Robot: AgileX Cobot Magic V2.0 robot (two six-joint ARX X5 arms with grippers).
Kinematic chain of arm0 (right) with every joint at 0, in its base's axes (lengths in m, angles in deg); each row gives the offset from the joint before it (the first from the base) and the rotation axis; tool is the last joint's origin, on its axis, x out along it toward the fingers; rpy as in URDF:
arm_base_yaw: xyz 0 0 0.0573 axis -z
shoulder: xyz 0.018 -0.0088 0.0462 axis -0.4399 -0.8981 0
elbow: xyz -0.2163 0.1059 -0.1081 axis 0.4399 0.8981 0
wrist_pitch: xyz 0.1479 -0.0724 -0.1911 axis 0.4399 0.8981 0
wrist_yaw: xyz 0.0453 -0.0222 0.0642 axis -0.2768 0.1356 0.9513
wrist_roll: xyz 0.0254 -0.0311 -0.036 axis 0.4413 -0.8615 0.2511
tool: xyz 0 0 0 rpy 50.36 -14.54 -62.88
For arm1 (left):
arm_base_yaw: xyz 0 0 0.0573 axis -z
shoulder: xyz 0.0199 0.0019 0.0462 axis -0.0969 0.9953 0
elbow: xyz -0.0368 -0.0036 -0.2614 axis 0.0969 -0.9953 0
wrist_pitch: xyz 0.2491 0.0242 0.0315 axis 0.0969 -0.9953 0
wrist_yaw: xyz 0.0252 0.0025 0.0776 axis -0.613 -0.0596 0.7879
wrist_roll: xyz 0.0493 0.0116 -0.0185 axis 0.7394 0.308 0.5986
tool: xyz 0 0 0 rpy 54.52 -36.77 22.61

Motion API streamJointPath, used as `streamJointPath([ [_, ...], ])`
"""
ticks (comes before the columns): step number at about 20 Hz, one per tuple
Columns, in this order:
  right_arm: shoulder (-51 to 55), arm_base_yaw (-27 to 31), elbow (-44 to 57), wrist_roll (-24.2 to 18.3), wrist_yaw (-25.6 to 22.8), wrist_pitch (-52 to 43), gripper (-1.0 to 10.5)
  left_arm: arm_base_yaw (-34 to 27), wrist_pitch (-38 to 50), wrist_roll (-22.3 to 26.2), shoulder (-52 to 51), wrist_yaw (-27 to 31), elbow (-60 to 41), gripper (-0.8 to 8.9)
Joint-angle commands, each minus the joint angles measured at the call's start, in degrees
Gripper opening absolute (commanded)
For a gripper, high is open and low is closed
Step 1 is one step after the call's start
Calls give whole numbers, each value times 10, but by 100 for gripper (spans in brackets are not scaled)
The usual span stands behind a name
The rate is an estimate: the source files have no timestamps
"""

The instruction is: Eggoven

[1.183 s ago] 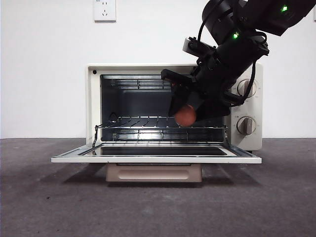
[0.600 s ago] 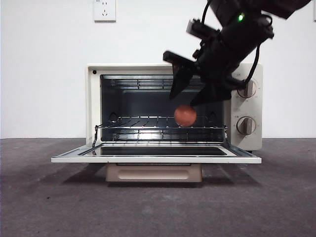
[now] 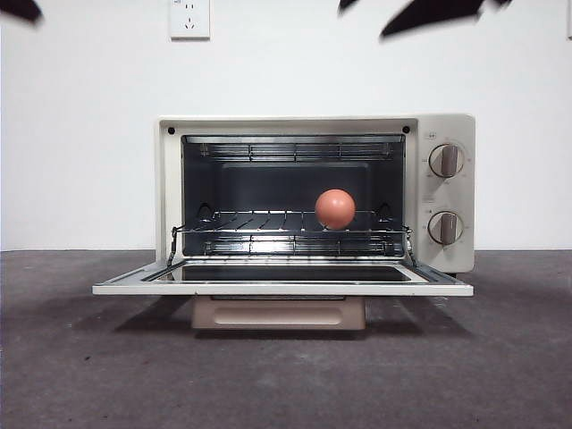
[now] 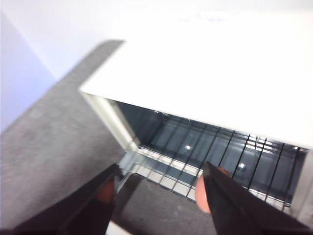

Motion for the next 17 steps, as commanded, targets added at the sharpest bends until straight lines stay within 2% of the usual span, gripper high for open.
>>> streamJointPath([
  [1, 64, -7, -12, -21, 1, 44, 277, -9, 55, -17, 40, -11, -34, 6],
  [4, 146, -7, -12, -26, 0, 108, 277, -36, 135, -32, 104, -47, -89, 6],
  [8, 221, -7, -12, -28, -3, 162, 277, -52, 220, -43, 208, -51, -124, 6],
  [13, 259, -7, -12, -26, -3, 204, 277, -52, 318, -59, 343, -55, -124, 6],
  [17, 262, -7, -12, -26, -3, 213, 277, -45, 379, -68, 411, -73, -124, 6],
])
